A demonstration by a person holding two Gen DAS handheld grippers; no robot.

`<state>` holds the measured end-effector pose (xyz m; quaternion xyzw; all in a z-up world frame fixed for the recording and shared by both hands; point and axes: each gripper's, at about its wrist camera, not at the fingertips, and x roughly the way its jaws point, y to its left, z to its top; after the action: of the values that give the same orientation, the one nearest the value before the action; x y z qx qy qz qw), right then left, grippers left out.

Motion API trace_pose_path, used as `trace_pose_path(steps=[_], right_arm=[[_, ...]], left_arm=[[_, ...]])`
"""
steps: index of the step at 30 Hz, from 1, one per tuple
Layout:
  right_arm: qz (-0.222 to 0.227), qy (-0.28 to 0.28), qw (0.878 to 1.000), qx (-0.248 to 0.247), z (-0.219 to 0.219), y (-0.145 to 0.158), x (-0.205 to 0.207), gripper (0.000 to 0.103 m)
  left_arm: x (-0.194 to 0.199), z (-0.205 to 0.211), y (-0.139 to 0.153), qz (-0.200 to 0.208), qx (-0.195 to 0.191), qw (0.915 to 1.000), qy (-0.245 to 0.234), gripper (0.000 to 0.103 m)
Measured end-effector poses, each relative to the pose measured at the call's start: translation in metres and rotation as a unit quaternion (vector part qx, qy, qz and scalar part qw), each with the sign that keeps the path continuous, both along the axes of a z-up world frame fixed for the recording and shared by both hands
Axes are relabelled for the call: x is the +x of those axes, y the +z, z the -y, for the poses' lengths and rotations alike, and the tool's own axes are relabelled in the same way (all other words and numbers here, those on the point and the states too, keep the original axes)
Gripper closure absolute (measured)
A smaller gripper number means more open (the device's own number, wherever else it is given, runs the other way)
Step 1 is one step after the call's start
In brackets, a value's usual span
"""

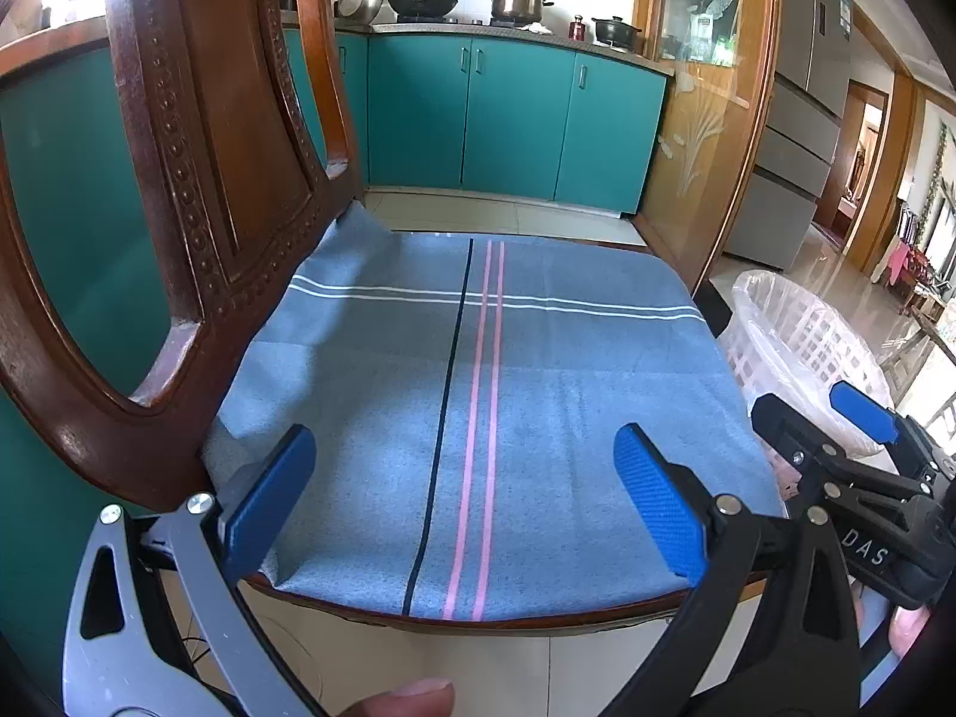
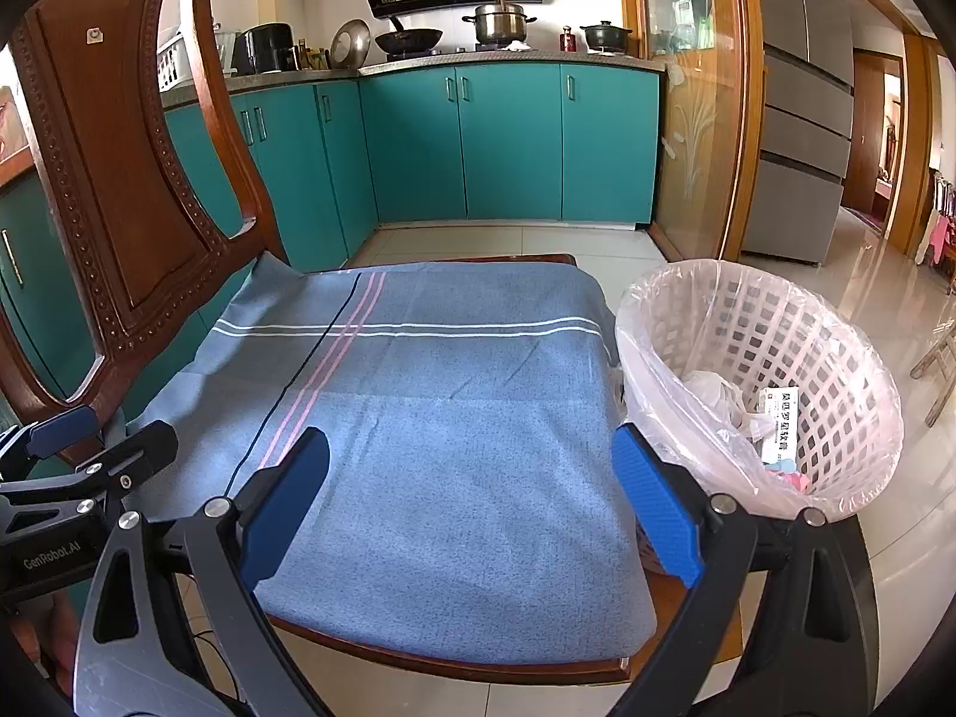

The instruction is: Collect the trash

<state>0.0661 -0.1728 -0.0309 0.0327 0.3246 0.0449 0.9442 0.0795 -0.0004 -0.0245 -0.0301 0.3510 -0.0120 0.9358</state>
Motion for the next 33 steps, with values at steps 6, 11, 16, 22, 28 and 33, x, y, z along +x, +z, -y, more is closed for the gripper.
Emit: trace_pose_path(steps=[6, 11, 16, 22, 28, 33], right_arm=[[-0.001, 0.001, 1.000, 0.000, -0.0011, 0.0000, 0.0000, 0.010], [-0.001, 0.001, 1.000, -0.001, -0.0012, -0.0002, 0.0002, 0.010], [-0.002, 0.001, 1.000, -0.001, -0.0019, -0.0002, 0.0003, 0.010], [-0.003, 0.003, 1.000, -0.002, -0.0024, -0.0005, 0.0010, 0.010], [-0.003, 0.003, 1.000, -0.002, -0.0026, -0.0010, 0.0013, 0.010], [-0.002, 0.003, 1.000, -0.002, -0.0027, -0.0009, 0.0013, 0.010]], left_arm=[[0.0006, 0.0005, -0.0003, -0.002, 0.001, 1.0000, 0.001, 0.003], [0.0006, 0.0009, -0.0004, -0.002, 0.002, 1.0000, -0.002, 0.003], [0.0009, 0.0017, -0.0008, -0.003, 0.003, 1.0000, -0.003, 0.003], [-0.0001, 0.0027, -0.0003, -0.003, 0.003, 1.0000, -0.004, 0.003], [-0.0008, 0.0032, -0.0002, -0.002, 0.004, 1.0000, -0.003, 0.003], [0.0001, 0.0042, -0.0006, -0.003, 0.007, 1.0000, -0.003, 0.003]])
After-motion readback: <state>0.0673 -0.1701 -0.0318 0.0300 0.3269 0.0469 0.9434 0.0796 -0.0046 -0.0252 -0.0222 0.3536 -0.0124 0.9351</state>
